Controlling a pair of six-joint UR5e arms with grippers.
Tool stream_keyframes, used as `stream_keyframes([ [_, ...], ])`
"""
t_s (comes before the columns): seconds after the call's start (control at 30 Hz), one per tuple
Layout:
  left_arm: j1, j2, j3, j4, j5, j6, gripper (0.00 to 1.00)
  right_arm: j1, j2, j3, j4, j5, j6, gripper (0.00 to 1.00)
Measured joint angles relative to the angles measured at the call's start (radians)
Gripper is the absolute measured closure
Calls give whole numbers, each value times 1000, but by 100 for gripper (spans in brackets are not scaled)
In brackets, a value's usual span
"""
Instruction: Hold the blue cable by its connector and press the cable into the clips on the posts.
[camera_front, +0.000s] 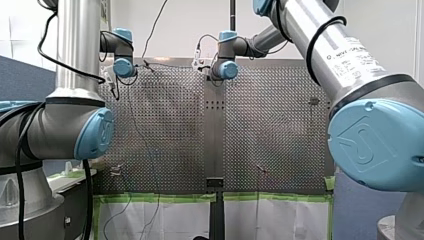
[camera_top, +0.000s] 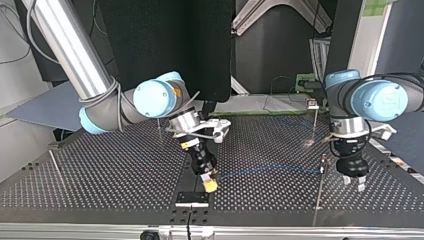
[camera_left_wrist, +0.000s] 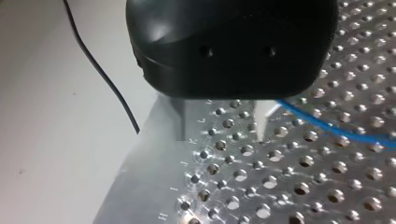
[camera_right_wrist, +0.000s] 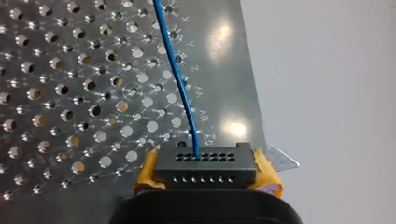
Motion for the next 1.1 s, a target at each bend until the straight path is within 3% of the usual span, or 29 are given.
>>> stream_keyframes([
  [0.23, -3, 0, 0, -52, -9, 29, 0, 0, 1, 0, 5, -1, 0, 100],
  [0.47, -14, 11, -8, -106, 32, 27, 0, 0, 2, 0, 5, -1, 0, 100],
  [0.83, -18, 104, -97, -204, 62, -23, 0, -1, 2, 0, 6, -1, -1, 100],
  [1.1, -24, 168, -145, -269, 79, -1, 0, -2, 3, 0, 9, -1, -1, 100],
])
